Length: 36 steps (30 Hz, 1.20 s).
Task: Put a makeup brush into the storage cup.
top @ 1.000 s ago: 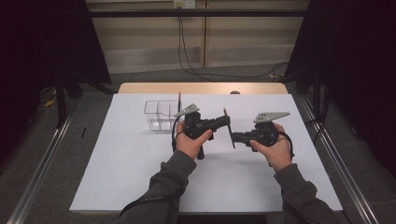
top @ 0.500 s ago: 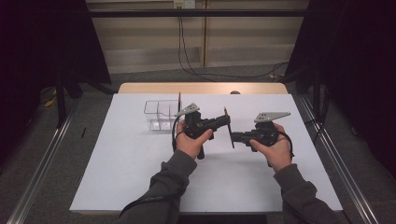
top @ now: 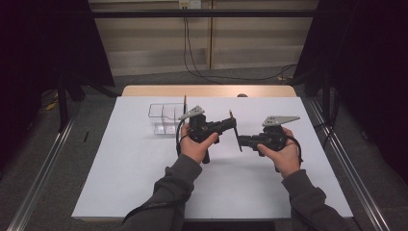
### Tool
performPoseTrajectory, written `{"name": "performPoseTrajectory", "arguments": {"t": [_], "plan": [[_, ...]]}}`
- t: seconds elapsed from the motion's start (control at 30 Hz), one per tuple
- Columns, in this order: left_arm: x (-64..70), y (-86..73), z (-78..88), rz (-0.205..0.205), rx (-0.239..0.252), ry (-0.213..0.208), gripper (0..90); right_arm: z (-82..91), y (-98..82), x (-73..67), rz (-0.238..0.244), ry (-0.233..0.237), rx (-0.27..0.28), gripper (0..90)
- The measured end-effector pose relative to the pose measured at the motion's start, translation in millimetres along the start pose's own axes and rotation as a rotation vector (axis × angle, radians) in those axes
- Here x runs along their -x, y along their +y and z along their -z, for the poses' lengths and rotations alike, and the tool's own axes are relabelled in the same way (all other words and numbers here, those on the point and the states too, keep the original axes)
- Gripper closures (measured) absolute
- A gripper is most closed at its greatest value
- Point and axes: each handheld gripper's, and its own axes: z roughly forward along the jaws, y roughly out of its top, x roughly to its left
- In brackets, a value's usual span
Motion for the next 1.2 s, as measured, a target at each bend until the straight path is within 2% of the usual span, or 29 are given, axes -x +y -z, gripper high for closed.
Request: {"name": "performPoseTrajectory", "arguments": {"t": [0.23,0.63,0.83,1.03,1.13,1.2], "plan": [[-0.7,1.6,2.5,0.005,0.005,0.012,84.1,1.8,-2.1,1.8,-0.003,-0.022,0.006,74.2],[-2.0,4.8,8.2,-0.004,0.009,0.020,84.1,9.5,-7.6,6.9,-0.020,-0.075,0.054,45.5],[-2.1,6.7,11.3,-0.003,0.012,0.027,84.1,13.1,-10.7,10.4,-0.032,-0.078,0.068,34.8],[-3.7,6.9,13.8,-0.013,0.008,0.027,84.1,18.6,-13.7,12.7,-0.026,-0.103,0.096,23.5],[-3.0,7.1,13.8,-0.008,0.009,0.028,84.1,20.5,-14.2,12.8,-0.027,-0.103,0.110,18.0],[-2.8,7.5,14.1,-0.012,0.007,0.029,84.1,22.0,-14.4,12.6,-0.009,-0.093,0.117,13.2]]}}
